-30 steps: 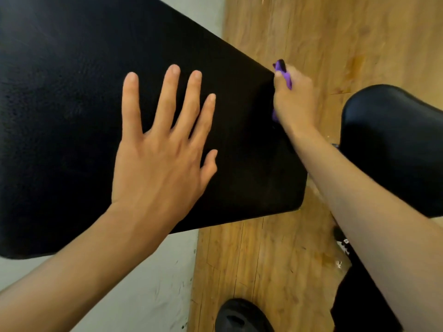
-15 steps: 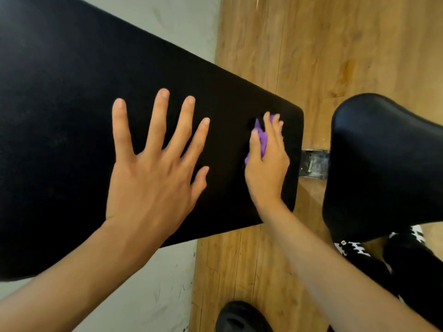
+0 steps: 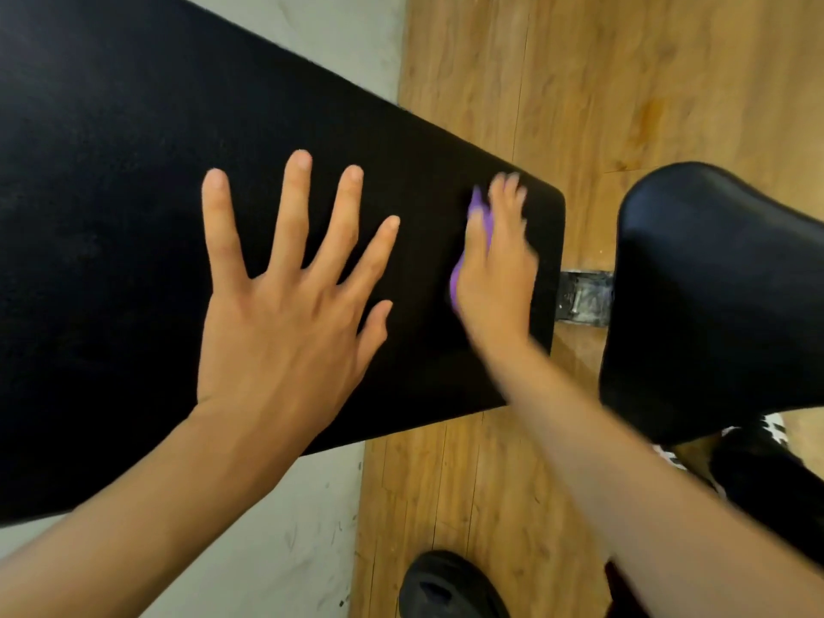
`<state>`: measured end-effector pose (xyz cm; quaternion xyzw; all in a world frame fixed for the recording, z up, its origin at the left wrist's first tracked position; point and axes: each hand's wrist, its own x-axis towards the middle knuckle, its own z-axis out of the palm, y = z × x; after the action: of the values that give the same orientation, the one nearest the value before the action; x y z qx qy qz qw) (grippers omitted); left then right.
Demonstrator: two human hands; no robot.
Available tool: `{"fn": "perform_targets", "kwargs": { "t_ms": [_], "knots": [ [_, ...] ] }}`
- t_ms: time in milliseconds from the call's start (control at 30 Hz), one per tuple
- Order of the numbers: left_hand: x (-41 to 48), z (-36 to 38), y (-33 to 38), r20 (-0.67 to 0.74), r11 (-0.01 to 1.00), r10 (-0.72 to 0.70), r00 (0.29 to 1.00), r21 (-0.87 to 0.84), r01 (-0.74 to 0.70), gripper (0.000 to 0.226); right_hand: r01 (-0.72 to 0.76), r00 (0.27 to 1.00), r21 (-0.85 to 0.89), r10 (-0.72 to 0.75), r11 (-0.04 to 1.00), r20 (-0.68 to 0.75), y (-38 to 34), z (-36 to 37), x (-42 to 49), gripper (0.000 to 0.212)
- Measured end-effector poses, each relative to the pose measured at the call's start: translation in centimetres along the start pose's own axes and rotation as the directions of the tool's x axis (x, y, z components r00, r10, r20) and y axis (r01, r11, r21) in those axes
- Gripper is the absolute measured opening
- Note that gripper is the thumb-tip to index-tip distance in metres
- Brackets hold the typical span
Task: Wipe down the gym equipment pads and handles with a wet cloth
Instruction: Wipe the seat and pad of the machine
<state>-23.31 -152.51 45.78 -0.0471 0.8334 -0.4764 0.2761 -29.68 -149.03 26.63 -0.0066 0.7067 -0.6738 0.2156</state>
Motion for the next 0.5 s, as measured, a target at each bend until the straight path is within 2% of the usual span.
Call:
{"fn": "perform_targets", "kwargs": {
  "t_ms": [100, 167, 233, 300, 333, 500],
  "knots": [
    [0.2, 0.0, 0.2, 0.004, 1.000, 0.006, 1.000, -0.004, -0.006, 0.074, -0.044, 0.998, 0.017, 0.045, 0.999, -0.038, -1.0, 0.4, 5.1, 0.048],
    [-0.1, 0.3, 0.2, -0.009, 1.000, -0.002, 1.000, -0.002, 0.002, 0.074, 0.015, 1.000, 0.076, -0.014, 0.997, -0.016, -0.7, 0.5, 0.1, 0.050],
    [-0.1, 0.3, 0.4, -0.013, 1.000, -0.002, 1.000, 0.011, 0.002, 0.074, 0.060, 0.996, 0.148, -0.069, 0.987, 0.059, -0.1, 0.0, -8.7, 0.052],
    [-0.1, 0.1, 0.4, -0.004, 1.000, 0.002, 1.000, 0.016, -0.002, 0.073, 0.088, 0.984, 0.140, -0.108, 0.986, 0.142, 0.2, -0.8, -15.8, 0.055],
    [-0.1, 0.1, 0.4, -0.009, 1.000, 0.001, 1.000, 0.018, -0.001, 0.073, 0.094, 0.983, 0.108, -0.110, 0.990, 0.149, 0.1, -0.8, -16.1, 0.057],
    [0.0, 0.3, 0.3, -0.038, 1.000, 0.013, 0.999, 0.017, -0.013, 0.072, 0.128, 0.992, 0.021, -0.128, 0.992, 0.003, -4.0, 1.6, 0.8, 0.049]
  ]
}}
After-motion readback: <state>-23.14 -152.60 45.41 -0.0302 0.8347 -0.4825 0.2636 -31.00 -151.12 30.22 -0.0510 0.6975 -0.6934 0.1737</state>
